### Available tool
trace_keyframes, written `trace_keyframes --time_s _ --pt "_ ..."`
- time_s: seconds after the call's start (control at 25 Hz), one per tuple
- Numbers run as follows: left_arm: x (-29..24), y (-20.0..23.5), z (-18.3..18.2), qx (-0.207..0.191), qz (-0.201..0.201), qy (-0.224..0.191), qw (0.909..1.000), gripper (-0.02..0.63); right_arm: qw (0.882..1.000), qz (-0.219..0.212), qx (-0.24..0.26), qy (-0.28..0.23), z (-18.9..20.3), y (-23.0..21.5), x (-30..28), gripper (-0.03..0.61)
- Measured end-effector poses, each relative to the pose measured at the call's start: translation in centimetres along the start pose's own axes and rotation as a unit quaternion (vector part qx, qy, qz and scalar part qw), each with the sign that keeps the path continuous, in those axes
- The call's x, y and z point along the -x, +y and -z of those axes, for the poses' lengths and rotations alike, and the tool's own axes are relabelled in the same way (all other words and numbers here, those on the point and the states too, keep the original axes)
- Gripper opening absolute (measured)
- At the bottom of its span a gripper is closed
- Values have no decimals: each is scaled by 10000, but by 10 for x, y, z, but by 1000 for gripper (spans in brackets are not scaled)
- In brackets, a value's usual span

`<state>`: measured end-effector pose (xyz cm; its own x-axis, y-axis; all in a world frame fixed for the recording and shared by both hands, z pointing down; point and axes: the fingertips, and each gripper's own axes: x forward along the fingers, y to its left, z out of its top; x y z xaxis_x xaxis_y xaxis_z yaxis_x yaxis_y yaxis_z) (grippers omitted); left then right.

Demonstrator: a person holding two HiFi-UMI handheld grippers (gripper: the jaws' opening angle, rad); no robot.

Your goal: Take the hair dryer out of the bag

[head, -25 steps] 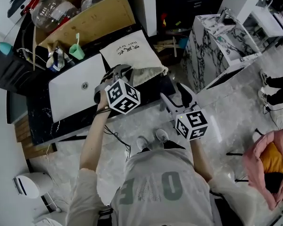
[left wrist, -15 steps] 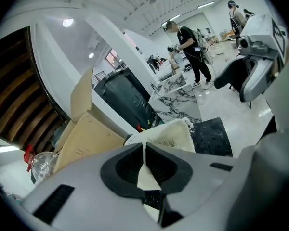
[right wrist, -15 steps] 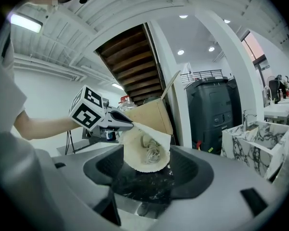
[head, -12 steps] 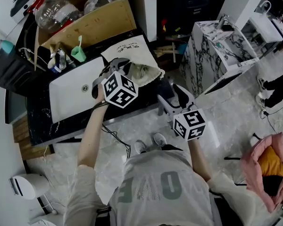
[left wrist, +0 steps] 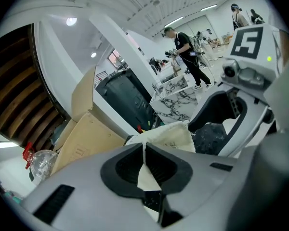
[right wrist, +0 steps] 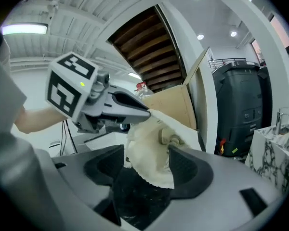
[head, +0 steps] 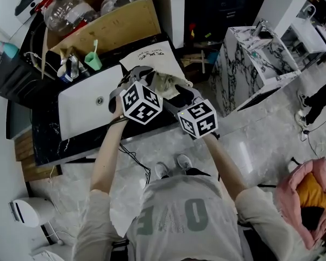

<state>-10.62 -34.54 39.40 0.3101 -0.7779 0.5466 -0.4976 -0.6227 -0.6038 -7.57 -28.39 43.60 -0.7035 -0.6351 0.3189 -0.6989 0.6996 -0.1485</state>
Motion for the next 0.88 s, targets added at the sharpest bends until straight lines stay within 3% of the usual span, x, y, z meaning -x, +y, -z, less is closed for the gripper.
trace_keyframes --time_s 0.4,0.88 --pt "-5 9 -2 208 19 -70 9998 41 9963 352 366 698 4 -44 -69 307" --pt "-18 23 5 273 173 -178 9993 41 9886 521 396 1354 13 -74 -126 307"
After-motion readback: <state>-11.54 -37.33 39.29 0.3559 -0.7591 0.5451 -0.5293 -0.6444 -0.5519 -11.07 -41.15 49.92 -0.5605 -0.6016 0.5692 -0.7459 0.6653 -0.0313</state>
